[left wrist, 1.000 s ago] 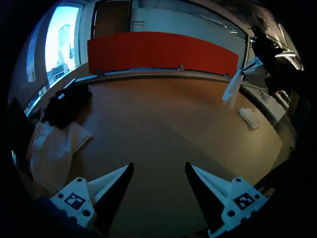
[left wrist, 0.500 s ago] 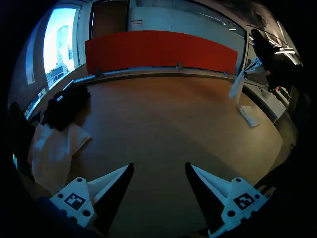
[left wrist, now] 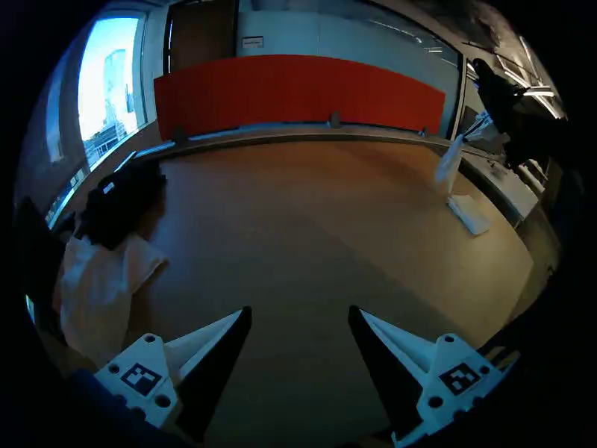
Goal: Fold towel
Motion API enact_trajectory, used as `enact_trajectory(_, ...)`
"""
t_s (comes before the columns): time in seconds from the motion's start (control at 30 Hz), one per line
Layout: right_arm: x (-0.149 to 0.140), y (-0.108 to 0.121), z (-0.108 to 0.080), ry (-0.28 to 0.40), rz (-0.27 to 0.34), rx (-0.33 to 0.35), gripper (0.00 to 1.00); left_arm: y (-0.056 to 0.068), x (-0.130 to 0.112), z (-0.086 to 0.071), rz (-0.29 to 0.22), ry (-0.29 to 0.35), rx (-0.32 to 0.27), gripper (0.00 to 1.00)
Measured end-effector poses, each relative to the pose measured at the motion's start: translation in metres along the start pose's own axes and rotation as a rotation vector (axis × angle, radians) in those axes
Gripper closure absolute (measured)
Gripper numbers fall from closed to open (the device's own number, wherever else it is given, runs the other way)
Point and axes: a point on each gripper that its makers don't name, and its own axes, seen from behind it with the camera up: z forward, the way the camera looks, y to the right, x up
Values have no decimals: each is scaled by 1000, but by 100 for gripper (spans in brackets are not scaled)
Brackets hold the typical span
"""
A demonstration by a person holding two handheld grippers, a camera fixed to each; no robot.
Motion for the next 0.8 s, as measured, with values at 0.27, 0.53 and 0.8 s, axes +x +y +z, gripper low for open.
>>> enact_trajectory(0.27,-22,-1,-7,-11,21,-5,96,10,6,4,15,4,-17,4)
enact_trajectory(0.53,-62,-13,-22,-32,65,-4,96,19,10,7,31,7,-34,4)
enact_trajectory(0.8,-127,-29,-28,-96,145,-1,96,25,8,5,45,7,-41,4)
